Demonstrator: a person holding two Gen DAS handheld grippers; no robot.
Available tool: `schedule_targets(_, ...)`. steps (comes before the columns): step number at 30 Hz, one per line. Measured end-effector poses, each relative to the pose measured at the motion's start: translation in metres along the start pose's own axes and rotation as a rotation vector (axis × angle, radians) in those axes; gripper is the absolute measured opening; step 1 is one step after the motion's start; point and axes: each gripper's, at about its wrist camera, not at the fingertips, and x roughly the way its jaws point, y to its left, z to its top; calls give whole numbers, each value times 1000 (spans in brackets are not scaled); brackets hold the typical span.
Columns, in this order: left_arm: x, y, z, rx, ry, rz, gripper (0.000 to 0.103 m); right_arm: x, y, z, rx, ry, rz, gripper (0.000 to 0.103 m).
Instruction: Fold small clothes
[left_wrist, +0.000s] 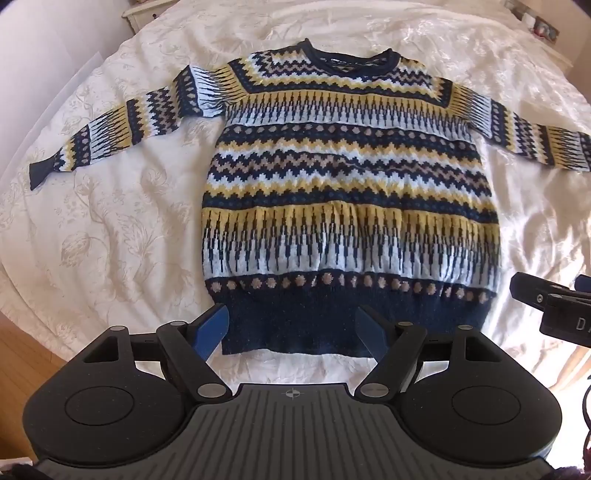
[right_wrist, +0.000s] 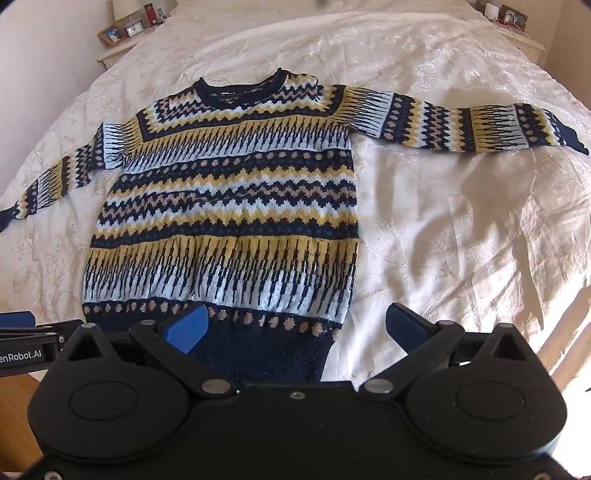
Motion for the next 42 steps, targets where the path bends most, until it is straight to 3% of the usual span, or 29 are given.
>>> schedule_targets(18, -11, -19, 3, 64, -39, -37, 75, -19, -12, -3, 48, -36, -52, 102)
schedule_targets(42, -23, -19, -7, 68, -62, -54, 75, -30, -10, -9, 54, -69, -62, 102)
